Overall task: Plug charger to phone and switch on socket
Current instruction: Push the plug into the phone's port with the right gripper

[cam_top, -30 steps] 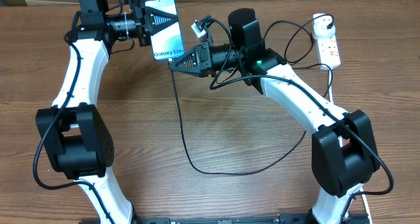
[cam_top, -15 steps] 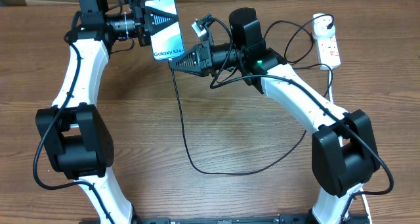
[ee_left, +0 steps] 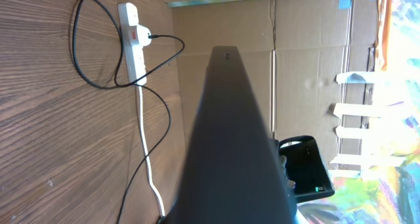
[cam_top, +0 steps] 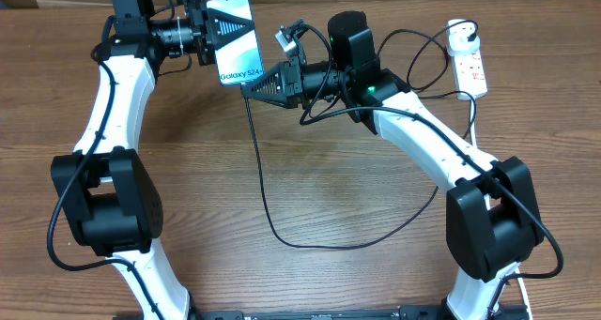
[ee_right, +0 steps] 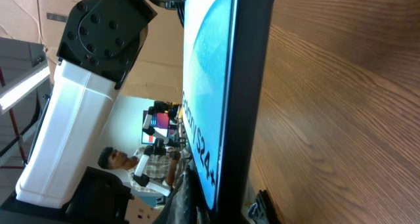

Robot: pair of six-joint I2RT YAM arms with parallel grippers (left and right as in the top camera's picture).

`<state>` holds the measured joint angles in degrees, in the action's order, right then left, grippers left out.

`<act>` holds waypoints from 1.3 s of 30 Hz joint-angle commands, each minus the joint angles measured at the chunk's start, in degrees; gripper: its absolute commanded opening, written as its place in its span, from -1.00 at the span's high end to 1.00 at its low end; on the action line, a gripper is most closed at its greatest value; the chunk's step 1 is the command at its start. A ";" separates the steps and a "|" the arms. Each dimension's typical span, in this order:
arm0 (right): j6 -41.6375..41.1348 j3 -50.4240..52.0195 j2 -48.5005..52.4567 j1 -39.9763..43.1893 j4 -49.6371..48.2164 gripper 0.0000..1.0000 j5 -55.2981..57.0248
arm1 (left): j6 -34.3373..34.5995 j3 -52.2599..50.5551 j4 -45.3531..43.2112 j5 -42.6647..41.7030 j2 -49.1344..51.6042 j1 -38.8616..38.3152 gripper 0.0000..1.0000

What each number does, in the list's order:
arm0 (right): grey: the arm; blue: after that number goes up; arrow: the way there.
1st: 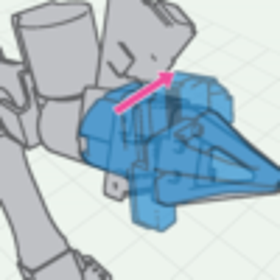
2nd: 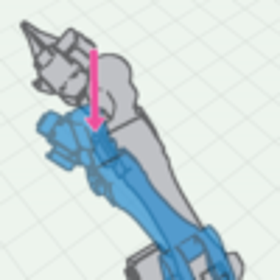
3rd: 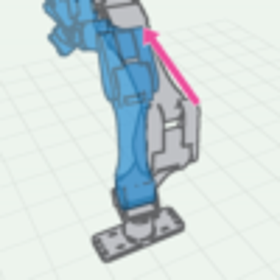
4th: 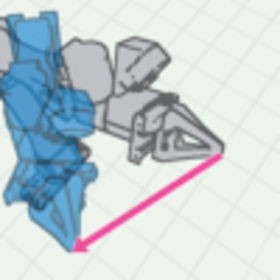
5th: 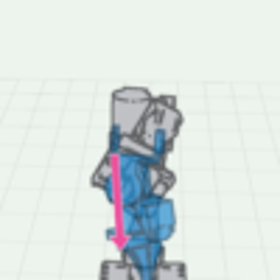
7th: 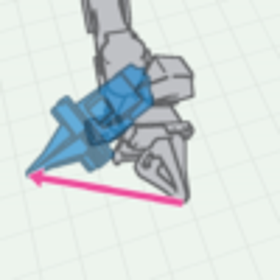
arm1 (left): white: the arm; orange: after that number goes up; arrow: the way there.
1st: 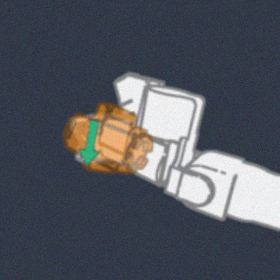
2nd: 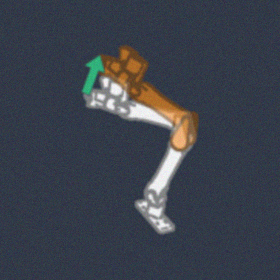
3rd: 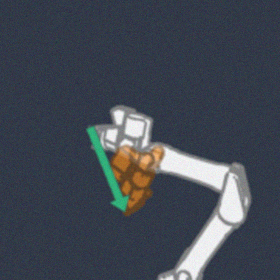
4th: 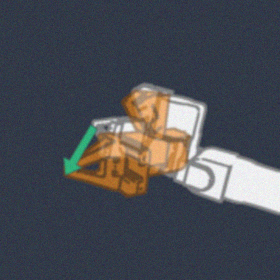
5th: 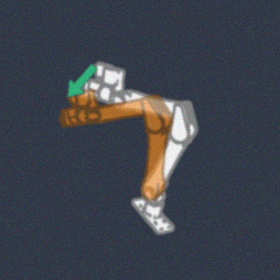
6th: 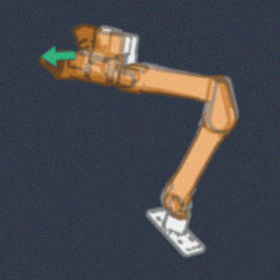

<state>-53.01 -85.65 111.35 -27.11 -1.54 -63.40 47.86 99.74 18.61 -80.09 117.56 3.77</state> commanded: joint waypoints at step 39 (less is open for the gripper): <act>-4.92 0.17 2.80 1.16 -10.56 0.93 10.86 | -0.02 0.85 0.44 -10.40 -1.64 -1.57 0.91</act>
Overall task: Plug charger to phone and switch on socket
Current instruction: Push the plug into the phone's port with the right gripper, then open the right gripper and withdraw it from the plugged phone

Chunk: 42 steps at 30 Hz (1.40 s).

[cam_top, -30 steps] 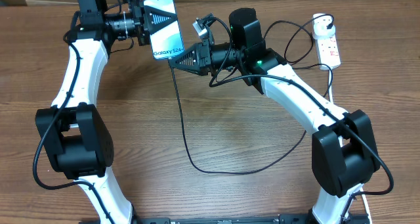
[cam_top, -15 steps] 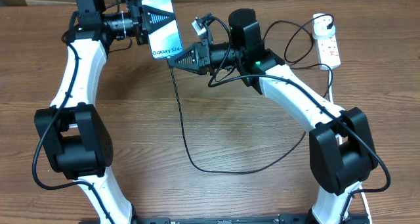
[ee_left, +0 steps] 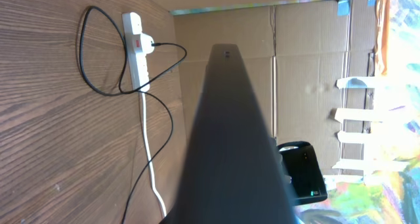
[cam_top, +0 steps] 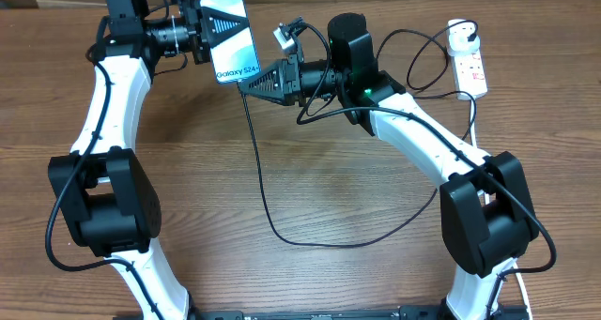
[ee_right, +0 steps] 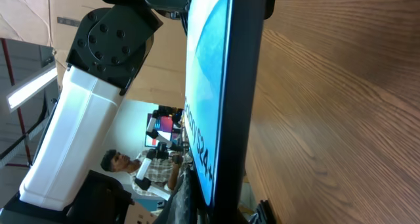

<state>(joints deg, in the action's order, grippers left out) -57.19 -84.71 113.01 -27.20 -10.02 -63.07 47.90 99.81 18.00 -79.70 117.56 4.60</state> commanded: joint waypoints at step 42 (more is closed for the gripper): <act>11.43 -0.87 0.24 12.41 6.01 -0.40 -5.18 | -7.72 -2.01 1.60 -5.86 -1.60 -0.81 0.92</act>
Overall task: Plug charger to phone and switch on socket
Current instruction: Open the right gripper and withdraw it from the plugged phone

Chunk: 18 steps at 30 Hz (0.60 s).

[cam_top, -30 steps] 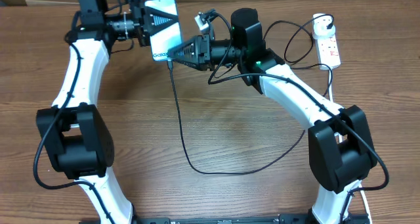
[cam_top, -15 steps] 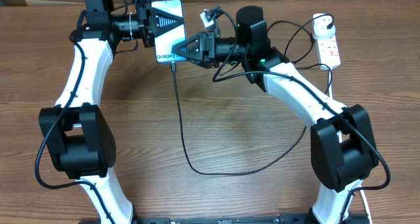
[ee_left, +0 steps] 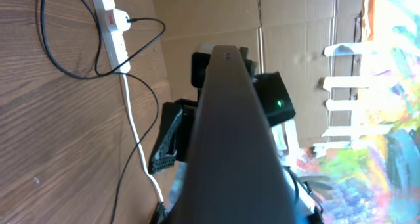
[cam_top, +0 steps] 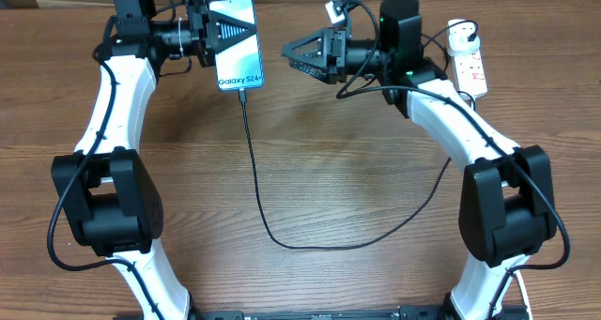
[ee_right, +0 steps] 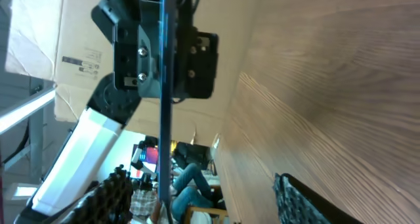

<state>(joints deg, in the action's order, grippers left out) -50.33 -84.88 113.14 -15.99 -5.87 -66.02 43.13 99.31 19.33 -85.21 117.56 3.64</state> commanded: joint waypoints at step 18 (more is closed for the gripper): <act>35.69 -10.67 0.09 2.75 52.26 -0.59 25.75 | -15.98 -5.92 9.44 19.85 -1.60 -3.37 0.92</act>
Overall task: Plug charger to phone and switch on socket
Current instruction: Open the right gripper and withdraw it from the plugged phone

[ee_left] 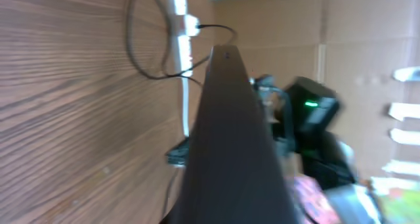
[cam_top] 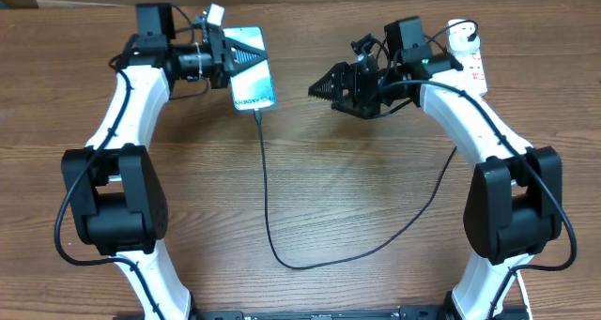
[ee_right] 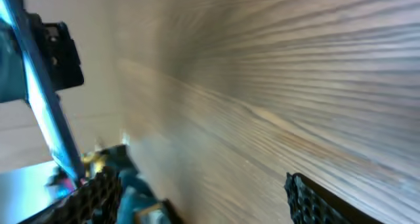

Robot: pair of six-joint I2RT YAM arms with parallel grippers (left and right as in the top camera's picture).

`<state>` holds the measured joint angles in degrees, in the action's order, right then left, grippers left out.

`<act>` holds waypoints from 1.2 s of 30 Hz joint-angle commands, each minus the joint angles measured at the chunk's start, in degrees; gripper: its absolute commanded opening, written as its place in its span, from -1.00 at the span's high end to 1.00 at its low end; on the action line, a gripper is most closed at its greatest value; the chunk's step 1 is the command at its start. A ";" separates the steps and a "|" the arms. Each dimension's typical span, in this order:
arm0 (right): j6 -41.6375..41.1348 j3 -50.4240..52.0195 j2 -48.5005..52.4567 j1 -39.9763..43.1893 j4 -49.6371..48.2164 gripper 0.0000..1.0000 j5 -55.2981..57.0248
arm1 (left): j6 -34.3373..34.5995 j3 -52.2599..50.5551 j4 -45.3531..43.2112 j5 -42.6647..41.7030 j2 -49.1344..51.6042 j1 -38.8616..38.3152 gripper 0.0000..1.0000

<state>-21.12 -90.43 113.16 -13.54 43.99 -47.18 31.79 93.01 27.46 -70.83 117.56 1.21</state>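
Note:
My left gripper [cam_top: 242, 59] is shut on the phone [cam_top: 254, 82], a blue-screened handset held over the far left of the table. In the left wrist view its dark edge [ee_left: 230, 138] fills the middle. The black charger cable [cam_top: 265, 189] is plugged into the phone's near end and loops across the table to the white power strip [cam_top: 471, 65] at the far right, also in the left wrist view as the strip [ee_left: 178, 10]. My right gripper [cam_top: 315, 89] is open and holds nothing, right of the phone; its fingers [ee_right: 308, 196] stand wide apart, and the phone [ee_right: 41, 112] shows at the left of that view.
The wooden table [cam_top: 357, 189] carries the cable's long loop [cam_top: 376, 247] near its middle and front. A white lead [cam_top: 472, 123] runs from the power strip along the right arm. Cardboard lines the far edge.
My left gripper has brought the phone nearer the front and slightly right. My right gripper, still open, has also moved nearer and a little right. The cable stays in the phone.
At the two oldest moments my right gripper was pressed against the phone's lower end where the cable meets it, the left holding the phone. Then the right gripper stood open and apart, the cable hanging from the phone. Now both have shifted toward the front.

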 commanded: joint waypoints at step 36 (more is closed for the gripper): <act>10.56 -19.17 0.00 -1.33 24.92 -0.71 21.70 | -18.93 10.08 21.90 36.61 6.93 -7.34 0.92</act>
<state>-11.09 -108.31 113.16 -14.20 68.73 -26.28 10.85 101.51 50.39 -34.61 124.51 -5.65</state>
